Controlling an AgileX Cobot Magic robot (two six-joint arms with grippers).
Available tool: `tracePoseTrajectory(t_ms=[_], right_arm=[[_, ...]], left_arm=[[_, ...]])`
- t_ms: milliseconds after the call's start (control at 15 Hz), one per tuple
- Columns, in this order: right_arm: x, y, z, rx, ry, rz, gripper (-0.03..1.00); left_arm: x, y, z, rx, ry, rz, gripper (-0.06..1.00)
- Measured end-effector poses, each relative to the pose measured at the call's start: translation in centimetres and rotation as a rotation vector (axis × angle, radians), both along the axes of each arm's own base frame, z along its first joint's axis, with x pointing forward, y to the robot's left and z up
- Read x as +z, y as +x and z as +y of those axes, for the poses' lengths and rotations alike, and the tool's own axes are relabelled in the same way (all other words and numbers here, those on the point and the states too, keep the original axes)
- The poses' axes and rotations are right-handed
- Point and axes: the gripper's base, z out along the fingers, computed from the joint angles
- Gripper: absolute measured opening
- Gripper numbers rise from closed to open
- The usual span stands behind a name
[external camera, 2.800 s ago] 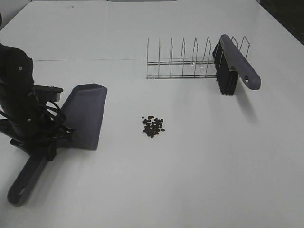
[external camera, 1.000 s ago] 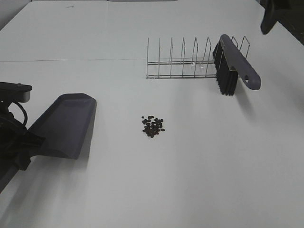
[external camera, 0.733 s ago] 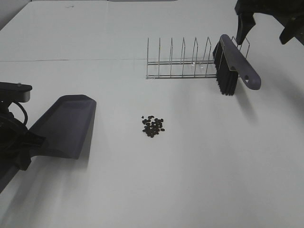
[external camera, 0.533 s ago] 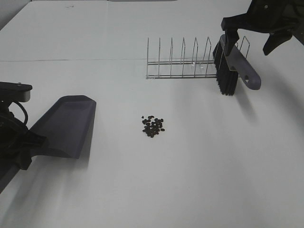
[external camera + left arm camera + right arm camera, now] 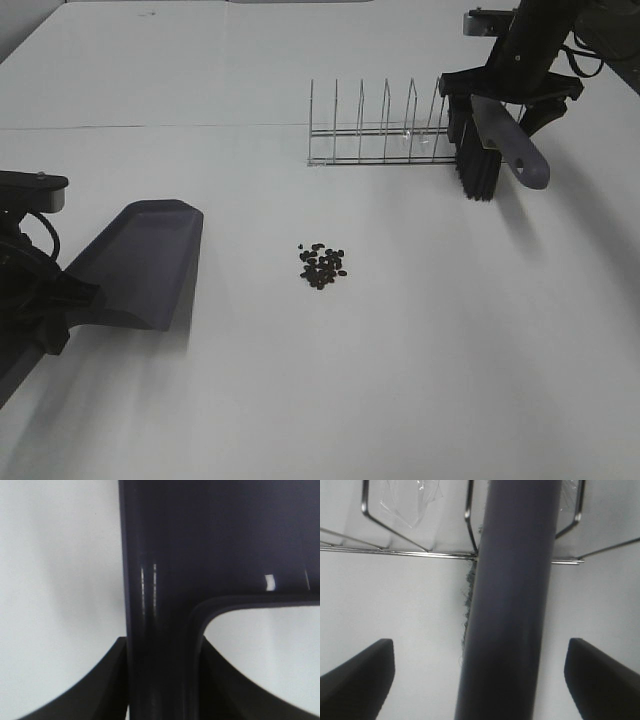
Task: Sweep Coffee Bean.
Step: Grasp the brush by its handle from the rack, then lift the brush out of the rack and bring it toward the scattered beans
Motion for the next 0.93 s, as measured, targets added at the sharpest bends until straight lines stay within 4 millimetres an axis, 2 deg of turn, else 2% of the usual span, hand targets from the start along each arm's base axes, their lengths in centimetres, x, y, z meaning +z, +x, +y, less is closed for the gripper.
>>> tracePoseTrajectory(t_ms=[333,467,600,667,800,933], right_arm=[[-0.44,0.05,0.12,0.001,0.013,0.008,0.74],[-0.44,0.05,0.15,0.002,0.015,0.008,0.68],[-0.55,0.06,0.16,0.001,0.016,0.01,0.59],[-0.81,0.06,0.16,0.004,0.015,0.016,0.46],[-0.82,0.02,0.11,0.002,0.011,0.021,0.3],[-0.88,0.01,-0.11,-0.001,0.004,0.024,0.28]], left_arm=[[0.01,0.08,-0.03,0.0,-0.003,-0.009,0.31],[0.01,0.13,-0.04,0.0,-0.005,-0.014,0.31],[0.01,0.13,-0.04,0.0,-0.005,-0.014,0.31],[0.01,0.13,-0.04,0.0,-0.005,-0.014,0.31],[0.01,0.14,-0.05,0.0,-0.005,-0.015,0.31],[0.01,0.14,-0.05,0.0,-0.005,-0.015,0.31]])
